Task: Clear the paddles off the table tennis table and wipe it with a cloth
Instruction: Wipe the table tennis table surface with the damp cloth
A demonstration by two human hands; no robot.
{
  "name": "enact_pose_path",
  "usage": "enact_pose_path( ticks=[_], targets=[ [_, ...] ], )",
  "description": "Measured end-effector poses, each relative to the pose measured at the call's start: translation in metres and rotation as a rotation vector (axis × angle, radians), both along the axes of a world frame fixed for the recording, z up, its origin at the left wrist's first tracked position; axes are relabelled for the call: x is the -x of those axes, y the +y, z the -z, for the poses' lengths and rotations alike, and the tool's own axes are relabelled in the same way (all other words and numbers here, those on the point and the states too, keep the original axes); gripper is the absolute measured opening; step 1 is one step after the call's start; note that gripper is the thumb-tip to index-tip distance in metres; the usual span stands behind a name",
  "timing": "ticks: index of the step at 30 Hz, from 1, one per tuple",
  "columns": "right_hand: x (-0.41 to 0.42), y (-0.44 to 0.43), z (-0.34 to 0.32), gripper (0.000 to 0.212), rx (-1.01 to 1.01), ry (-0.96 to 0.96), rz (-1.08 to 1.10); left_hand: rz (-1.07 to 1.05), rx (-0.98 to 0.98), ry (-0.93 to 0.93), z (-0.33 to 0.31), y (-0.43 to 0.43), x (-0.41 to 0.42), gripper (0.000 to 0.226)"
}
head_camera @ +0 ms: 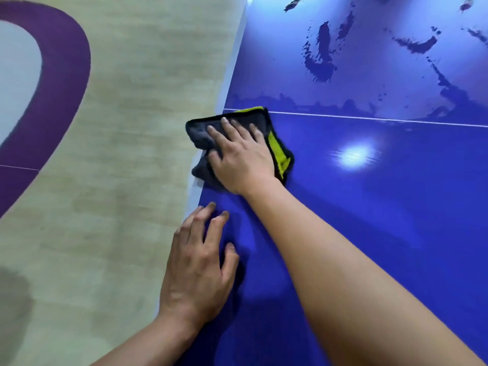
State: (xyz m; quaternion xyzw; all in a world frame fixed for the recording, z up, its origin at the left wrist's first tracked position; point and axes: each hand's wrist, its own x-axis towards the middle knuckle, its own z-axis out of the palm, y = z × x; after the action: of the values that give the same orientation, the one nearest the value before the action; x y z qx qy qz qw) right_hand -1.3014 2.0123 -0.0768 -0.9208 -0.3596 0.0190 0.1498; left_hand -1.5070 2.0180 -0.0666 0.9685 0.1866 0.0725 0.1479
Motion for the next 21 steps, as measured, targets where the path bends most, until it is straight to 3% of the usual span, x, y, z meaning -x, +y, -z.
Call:
enact_pose_path(
  ticks=[4, 12, 15, 17, 21],
  targets=[
    [-0.015, -0.016, 0.002, 0.057, -0.022, 0.026, 0.025, 0.005, 0.002, -0.018, 0.002, 0.002, -0.001, 0.052],
    [-0.085, -0.205, -0.004, 0.057, 0.004, 0.028, 0.711, -0.001, 0.0, -0.039, 0.007, 0.001, -0.001, 0.053],
    [-0.091, -0.235, -0.004, 0.058, 0.024, 0.034, 0.886, -0.008, -0.002, -0.041, 0.006, -0.001, -0.003, 0.053],
    [-0.091, -0.219, -0.002, 0.058, 0.041, 0.02, 0.821, -0.014, -0.002, -0.051, 0.005, -0.002, -0.003, 0.052],
    [-0.076, -0.132, 0.0, 0.059, 0.072, -0.023, 0.469, -0.013, -0.001, -0.04, 0.005, -0.001, -0.003, 0.05]
  ],
)
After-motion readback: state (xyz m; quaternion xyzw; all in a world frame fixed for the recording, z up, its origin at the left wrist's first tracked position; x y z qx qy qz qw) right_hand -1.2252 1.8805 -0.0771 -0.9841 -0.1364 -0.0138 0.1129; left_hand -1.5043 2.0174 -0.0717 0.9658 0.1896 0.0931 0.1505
